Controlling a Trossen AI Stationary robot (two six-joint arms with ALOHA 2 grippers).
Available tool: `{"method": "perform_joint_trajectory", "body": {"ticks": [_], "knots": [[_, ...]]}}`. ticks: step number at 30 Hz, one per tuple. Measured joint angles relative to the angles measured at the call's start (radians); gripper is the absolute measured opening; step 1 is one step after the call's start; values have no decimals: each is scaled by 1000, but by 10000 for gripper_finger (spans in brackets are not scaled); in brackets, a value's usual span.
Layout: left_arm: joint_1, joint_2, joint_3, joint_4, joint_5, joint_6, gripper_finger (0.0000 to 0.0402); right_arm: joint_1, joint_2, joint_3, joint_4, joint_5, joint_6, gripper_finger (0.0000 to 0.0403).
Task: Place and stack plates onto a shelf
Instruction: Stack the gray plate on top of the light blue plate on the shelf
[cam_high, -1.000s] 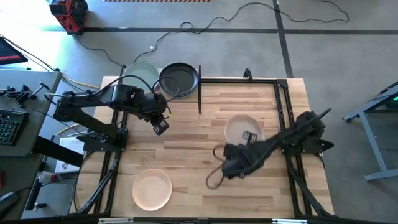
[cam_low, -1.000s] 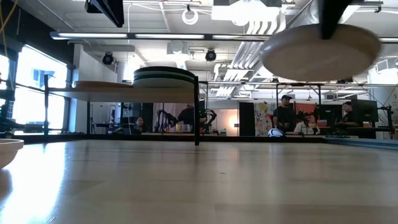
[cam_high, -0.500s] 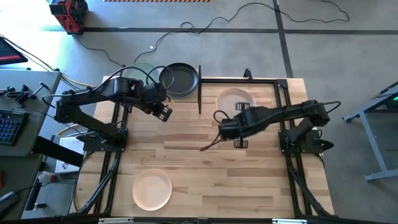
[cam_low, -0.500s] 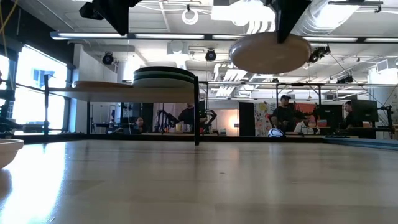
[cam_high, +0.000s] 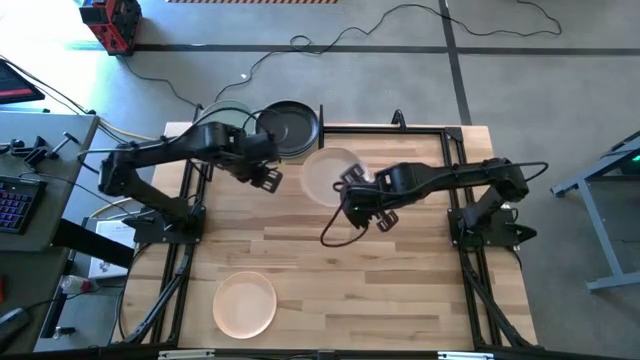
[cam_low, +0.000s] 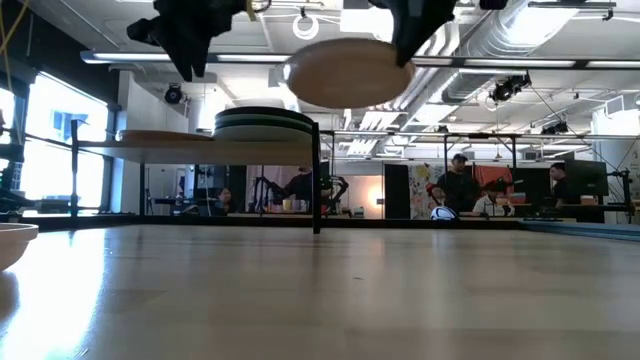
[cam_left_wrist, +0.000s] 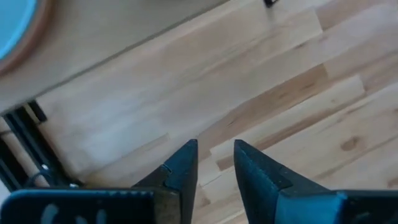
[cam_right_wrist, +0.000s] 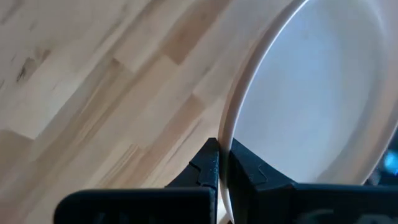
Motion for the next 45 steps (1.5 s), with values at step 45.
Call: {"method": "perform_joint_trajectory", "body": {"ticks": [45], "knots": [[-19, 99, 0, 350, 134, -209, 88, -10, 0, 0, 115, -155, -248, 0]]}}
